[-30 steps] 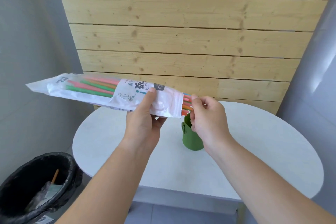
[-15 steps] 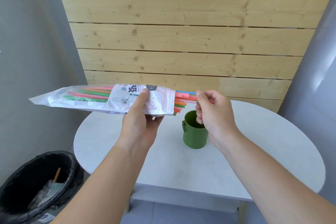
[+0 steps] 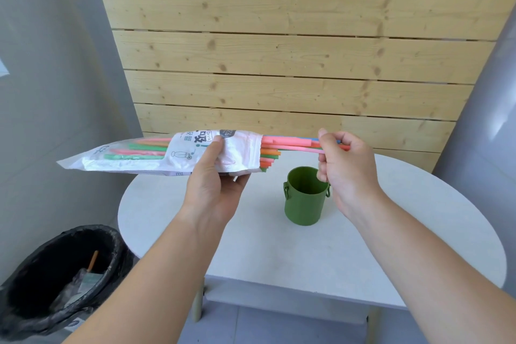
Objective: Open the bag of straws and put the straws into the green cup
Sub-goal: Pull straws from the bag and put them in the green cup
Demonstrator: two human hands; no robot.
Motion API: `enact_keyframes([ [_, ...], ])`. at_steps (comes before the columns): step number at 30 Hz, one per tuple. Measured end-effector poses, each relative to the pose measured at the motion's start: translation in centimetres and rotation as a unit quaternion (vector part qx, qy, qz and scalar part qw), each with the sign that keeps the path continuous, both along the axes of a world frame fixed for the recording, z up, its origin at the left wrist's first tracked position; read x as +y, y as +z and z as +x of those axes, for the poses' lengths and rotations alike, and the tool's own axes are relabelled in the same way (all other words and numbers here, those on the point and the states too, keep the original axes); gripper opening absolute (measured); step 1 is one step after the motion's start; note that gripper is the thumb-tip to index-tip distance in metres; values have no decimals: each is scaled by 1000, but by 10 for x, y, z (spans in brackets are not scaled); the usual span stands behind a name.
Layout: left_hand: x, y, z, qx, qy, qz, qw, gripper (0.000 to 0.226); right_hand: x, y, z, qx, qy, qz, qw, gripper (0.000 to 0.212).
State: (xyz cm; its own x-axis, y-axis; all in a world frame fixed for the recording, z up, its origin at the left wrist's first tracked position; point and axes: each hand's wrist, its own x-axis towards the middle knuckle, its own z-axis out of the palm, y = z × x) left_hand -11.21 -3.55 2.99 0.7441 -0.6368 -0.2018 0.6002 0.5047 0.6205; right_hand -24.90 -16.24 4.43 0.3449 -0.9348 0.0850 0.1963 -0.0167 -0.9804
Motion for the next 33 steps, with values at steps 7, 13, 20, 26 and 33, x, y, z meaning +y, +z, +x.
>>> enact_keyframes([
  [7, 4, 1, 13, 40, 20, -8, 999, 41, -23, 10, -15, 24, 22, -72, 997, 23],
  [13, 2, 0, 22, 69, 30, -38, 996, 34, -51, 13, -38, 29, 14, -79, 996, 20],
  [20, -3, -6, 26, 60, 31, -14, 998, 27, -78, 18, -66, 39, 7, -92, 995, 25],
  [26, -8, -10, 28, 66, 24, -9, 997, 36, -94, 20, -77, 72, 20, -111, 991, 24],
  [33, -10, -13, 33, 84, 24, -38, 995, 29, -111, 17, -95, 94, 4, -114, 989, 22],
])
